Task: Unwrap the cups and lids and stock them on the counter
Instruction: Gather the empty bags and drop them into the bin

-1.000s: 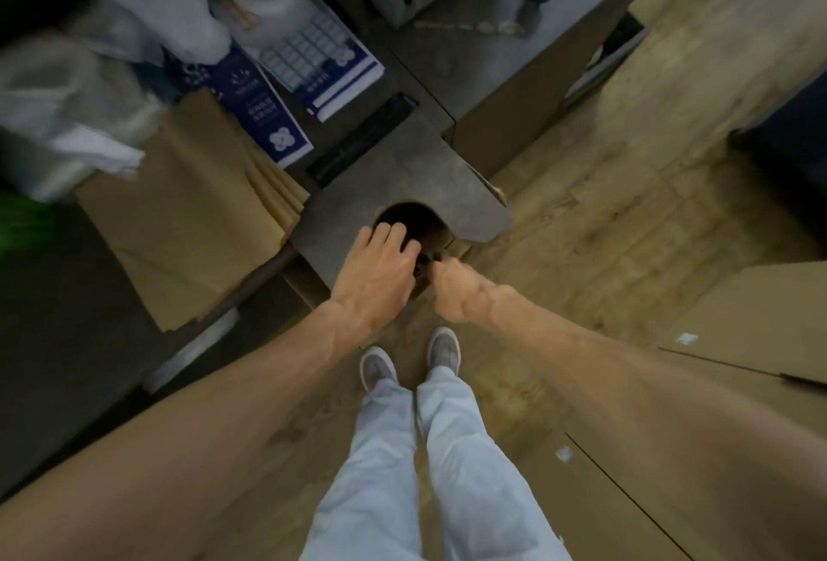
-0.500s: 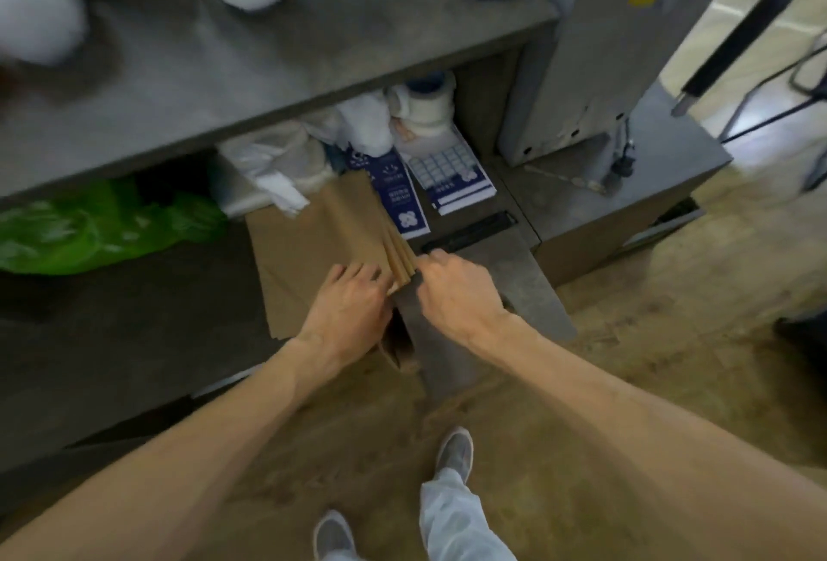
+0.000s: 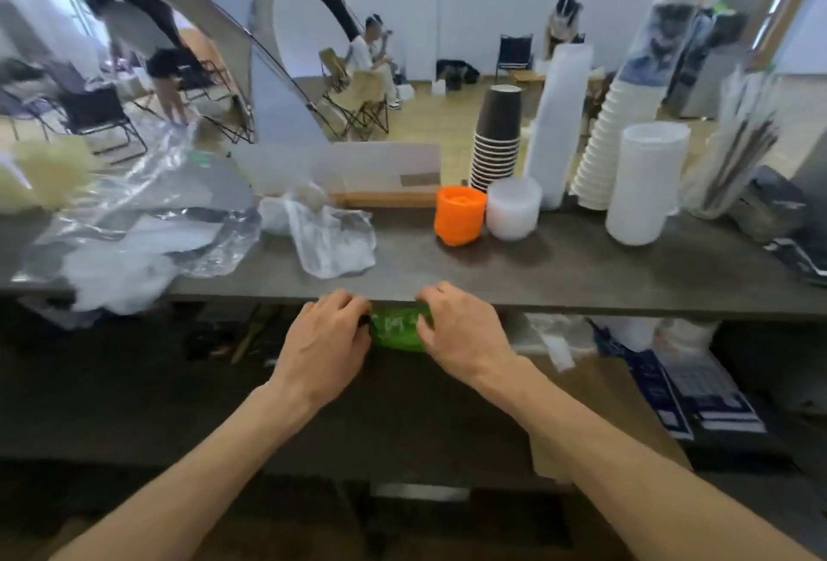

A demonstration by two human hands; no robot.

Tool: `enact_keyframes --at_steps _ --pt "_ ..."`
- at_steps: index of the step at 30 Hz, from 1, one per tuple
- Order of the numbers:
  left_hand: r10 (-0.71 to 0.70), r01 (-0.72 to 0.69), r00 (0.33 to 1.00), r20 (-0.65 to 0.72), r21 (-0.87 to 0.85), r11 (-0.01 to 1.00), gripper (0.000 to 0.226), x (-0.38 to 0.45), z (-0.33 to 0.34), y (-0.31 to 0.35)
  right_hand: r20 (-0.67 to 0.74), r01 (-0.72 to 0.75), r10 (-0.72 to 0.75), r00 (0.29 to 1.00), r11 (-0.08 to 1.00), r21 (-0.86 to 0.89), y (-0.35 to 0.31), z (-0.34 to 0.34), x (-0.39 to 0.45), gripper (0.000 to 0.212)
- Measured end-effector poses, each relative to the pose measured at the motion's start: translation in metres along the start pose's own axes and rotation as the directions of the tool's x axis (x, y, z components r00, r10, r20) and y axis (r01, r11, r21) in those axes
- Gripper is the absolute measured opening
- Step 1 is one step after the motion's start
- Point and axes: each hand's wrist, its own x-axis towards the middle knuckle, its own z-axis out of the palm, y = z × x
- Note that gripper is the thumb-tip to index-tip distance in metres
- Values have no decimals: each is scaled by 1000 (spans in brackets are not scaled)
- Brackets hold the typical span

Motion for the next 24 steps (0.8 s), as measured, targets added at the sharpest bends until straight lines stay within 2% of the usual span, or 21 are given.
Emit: enact_keyframes --at_steps 5,8,10,13,16,20,24 --pt "-87 89 995 53 -26 996 24 -1 -40 -86 20 4 -5 1000 998 70 -86 19 57 35" --pt "-110 115 989 95 -50 992 32 8 -39 -109 1 83 -83 997 995 -50 -110 40 92 33" --pt "-109 116 989 102 -69 991 33 14 -35 -121 7 124 -124 992 987 -104 -119 53 118 43" --pt "-128 135 988 90 -86 987 32 23 -26 -137 84 91 -84 993 992 -88 -125 72 164 71" --pt "-150 162 984 99 -122 979 31 33 -21 -154 227 48 -27 973 995 -86 -119 89 208 90" --pt "-147 163 983 106 -162 973 34 47 -14 -174 352 14 21 936 995 -97 -99 108 239 93" --pt "-155 168 985 72 -255 952 44 60 0 -179 280 3 20 960 997 -82 -90 115 236 86"
